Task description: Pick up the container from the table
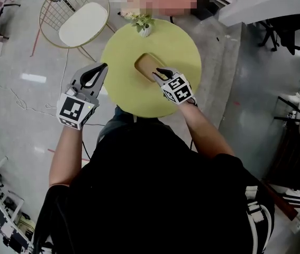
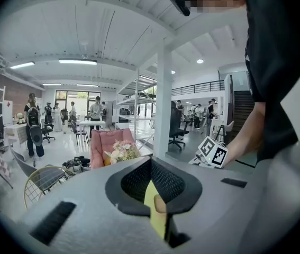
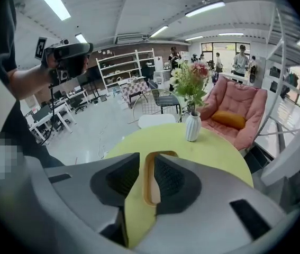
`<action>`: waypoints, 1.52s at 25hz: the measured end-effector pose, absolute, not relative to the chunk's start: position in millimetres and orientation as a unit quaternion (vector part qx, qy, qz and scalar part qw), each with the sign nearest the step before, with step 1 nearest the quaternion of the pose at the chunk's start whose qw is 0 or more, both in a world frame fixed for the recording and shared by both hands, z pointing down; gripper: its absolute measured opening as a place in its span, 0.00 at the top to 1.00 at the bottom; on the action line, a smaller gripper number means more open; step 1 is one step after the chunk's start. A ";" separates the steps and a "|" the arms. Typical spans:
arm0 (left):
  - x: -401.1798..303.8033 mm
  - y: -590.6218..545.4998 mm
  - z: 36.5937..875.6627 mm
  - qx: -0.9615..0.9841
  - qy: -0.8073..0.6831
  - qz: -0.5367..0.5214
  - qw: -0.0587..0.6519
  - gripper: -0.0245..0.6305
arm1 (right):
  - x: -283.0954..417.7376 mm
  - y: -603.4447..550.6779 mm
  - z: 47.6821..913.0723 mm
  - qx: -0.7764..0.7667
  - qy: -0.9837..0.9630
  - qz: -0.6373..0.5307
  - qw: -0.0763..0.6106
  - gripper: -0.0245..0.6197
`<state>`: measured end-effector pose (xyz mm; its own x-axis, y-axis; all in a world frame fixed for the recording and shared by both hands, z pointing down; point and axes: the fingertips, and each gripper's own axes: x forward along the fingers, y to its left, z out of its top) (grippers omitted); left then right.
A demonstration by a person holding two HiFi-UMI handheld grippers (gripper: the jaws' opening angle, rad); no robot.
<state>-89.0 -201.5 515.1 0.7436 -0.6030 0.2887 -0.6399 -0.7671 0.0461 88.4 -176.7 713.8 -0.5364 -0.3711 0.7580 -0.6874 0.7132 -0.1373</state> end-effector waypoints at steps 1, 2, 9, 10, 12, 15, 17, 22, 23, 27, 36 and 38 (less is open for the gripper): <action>-88.4 -200.8 515.5 0.931 -0.333 0.130 0.072 0.94 | 86.8 -173.6 718.1 0.306 -0.849 0.217 0.371 0.81; -87.9 -200.0 516.2 0.931 -0.332 0.130 0.072 0.94 | 84.6 -170.2 722.5 0.301 -0.849 0.218 0.376 0.81; -85.3 -197.6 524.3 0.933 -0.326 0.133 0.077 0.94 | 70.3 -160.9 752.2 0.276 -0.844 0.209 0.410 0.81; -84.1 -197.2 525.0 0.933 -0.325 0.134 0.077 0.94 | 70.7 -160.8 755.2 0.275 -0.843 0.209 0.413 0.81; -82.5 -196.4 526.0 0.933 -0.324 0.135 0.076 0.94 | 71.2 -159.7 763.3 0.271 -0.841 0.211 0.417 0.80; -84.7 -193.5 528.8 0.933 -0.323 0.138 0.076 0.94 | 71.6 -154.7 777.6 0.263 -0.836 0.214 0.431 0.80; -87.3 -192.3 531.8 0.932 -0.324 0.141 0.079 0.94 | 72.4 -151.1 785.2 0.259 -0.832 0.216 0.440 0.80; -91.4 -192.2 542.8 0.931 -0.323 0.148 0.089 0.94 | 72.6 -147.5 801.7 0.253 -0.828 0.212 0.454 0.79; -93.3 -190.7 545.3 0.930 -0.322 0.150 0.092 0.94 | 70.8 -146.4 804.6 0.248 -0.828 0.206 0.459 0.79; -98.8 -188.1 553.2 0.927 -0.325 0.155 0.102 0.94 | 67.3 -144.5 817.7 0.230 -0.825 0.184 0.482 0.77; -112.4 -184.1 569.5 0.925 -0.321 0.160 0.127 0.94 | 67.7 -141.3 850.7 0.203 -0.805 0.154 0.536 0.74; -114.1 -184.1 570.8 0.924 -0.322 0.154 0.138 0.94 | 67.2 -142.0 857.5 0.201 -0.801 0.159 0.540 0.74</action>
<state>-114.1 -184.1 570.8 0.7449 -0.5530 0.3733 -0.6378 -0.7545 0.1550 67.2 -142.0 857.5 -0.3351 -0.1513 0.9300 -0.4940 0.8687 -0.0366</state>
